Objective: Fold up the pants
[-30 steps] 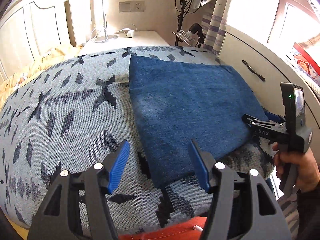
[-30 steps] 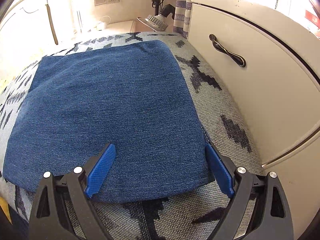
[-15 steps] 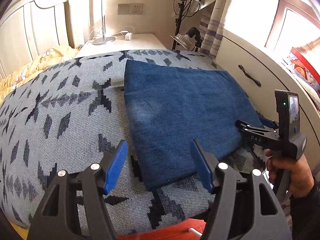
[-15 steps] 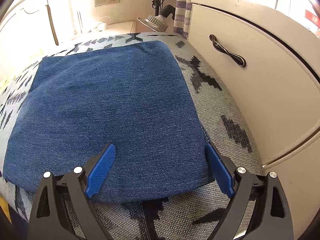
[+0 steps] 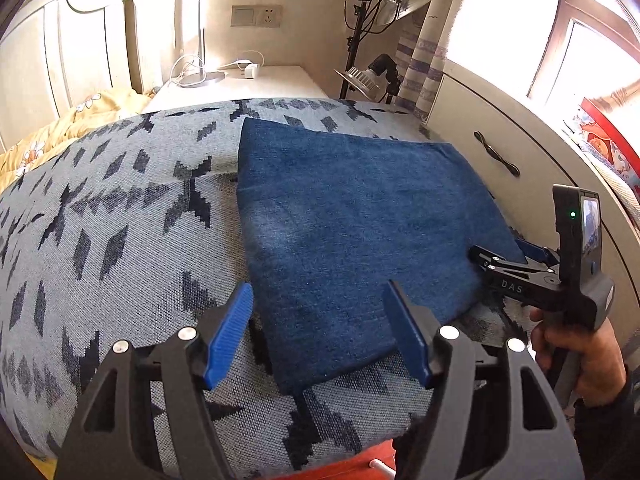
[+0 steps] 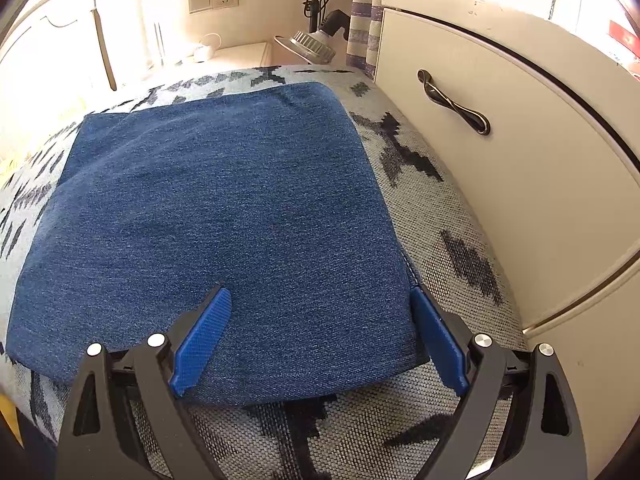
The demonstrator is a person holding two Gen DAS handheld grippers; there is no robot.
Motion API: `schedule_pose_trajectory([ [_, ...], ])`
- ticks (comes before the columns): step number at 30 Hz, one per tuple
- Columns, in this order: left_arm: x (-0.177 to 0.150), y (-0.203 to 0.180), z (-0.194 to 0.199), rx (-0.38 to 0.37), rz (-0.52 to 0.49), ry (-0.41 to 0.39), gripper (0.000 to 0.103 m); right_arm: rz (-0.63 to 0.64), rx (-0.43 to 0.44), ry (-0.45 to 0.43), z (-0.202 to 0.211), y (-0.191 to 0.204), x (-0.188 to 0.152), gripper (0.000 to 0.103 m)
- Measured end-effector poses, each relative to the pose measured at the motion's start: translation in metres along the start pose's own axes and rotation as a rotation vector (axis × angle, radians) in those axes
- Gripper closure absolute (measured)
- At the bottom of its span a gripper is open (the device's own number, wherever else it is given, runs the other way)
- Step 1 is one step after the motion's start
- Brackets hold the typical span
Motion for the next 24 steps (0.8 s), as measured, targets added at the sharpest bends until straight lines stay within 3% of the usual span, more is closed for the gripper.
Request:
schedule_pose_trajectory([
  [3, -0.001, -0.009, -0.013, 0.011, -0.057, 0.010, 0.035, 0.004, -0.045, 0.012, 0.009, 0.001, 0.002, 0.017],
  [6, -0.006, -0.017, -0.030, 0.031, -0.118, 0.010, 0.037, -0.001, -0.036, -0.055, 0.027, 0.002, 0.015, 0.017],
  [8, -0.013, -0.021, -0.042, 0.045, -0.159, 0.022, 0.050, -0.009, 0.004, -0.098, 0.033, 0.003, 0.031, 0.020],
  [9, -0.017, -0.021, -0.049, 0.050, -0.170, 0.038, 0.051, -0.012, 0.031, -0.114, 0.033, 0.004, 0.041, 0.022],
  [11, -0.022, -0.020, -0.054, 0.055, -0.173, 0.040, 0.051, 0.005, 0.084, -0.128, 0.023, 0.009, 0.062, 0.033],
  [16, -0.028, -0.020, -0.055, 0.058, -0.175, 0.023, 0.050, 0.069, 0.096, -0.072, -0.038, 0.018, 0.110, 0.038],
  [21, -0.029, -0.018, -0.054, 0.042, -0.161, 0.034, 0.048, 0.105, 0.055, -0.050, -0.063, 0.022, 0.119, 0.039],
  [24, -0.019, -0.022, -0.041, 0.033, -0.137, -0.008, 0.047, 0.119, 0.029, -0.073, -0.065, 0.024, 0.113, 0.038],
])
Point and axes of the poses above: each gripper's, at about its wrist camera, not at the fingertips, and z roughly against the way its jaws point, y to its left, x to its top, the point moved 5 cm from there along -z, roughly the way its jaws point, and after that the axes turned 4 degrees about z, right-handed, at the moved point
